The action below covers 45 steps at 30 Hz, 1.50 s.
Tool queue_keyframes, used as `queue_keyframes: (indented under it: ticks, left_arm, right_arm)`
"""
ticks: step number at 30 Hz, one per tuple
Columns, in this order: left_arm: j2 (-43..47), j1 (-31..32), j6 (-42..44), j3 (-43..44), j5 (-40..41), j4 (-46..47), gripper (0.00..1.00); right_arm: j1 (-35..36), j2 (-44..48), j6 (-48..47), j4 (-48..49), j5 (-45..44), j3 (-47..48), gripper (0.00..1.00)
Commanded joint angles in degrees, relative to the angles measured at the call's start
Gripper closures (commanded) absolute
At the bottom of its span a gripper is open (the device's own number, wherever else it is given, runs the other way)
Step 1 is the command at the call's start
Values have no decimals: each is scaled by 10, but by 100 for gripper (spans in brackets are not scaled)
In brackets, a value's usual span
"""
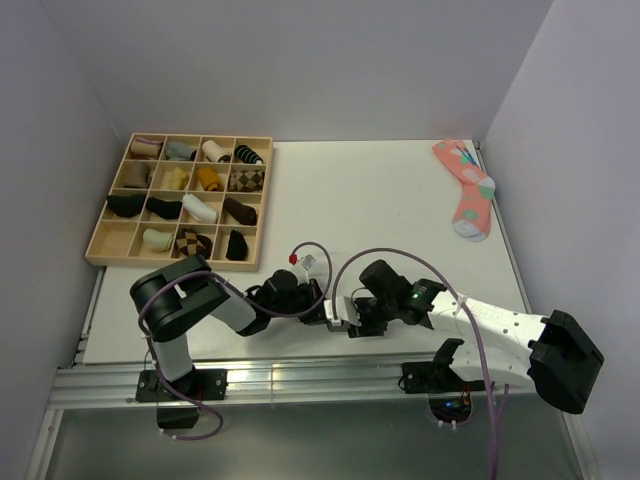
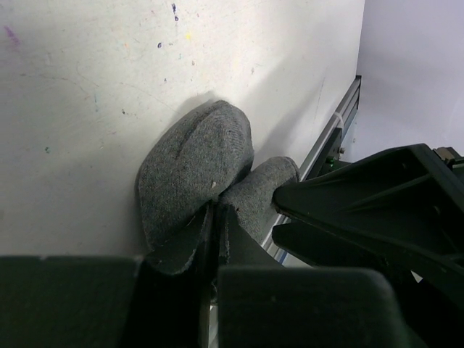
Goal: Roll the socks
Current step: Roll the sock at the center of the board.
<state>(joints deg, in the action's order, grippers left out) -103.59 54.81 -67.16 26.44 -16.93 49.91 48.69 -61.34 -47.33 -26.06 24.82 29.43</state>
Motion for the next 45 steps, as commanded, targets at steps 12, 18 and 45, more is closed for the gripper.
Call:
queue_keyframes:
  ticks: [12, 18, 45]
  left_arm:
    - [-35, -29, 55, -9, -36, -173, 100]
    - [-34, -32, 68, 5, -47, -192, 100]
    - [116, -34, 112, -29, 72, -164, 67]
  right_arm:
    - [37, -39, 18, 54, -45, -12, 51]
    - [43, -61, 20, 73, -64, -13, 52]
    - [20, -201, 42, -55, -14, 110, 78]
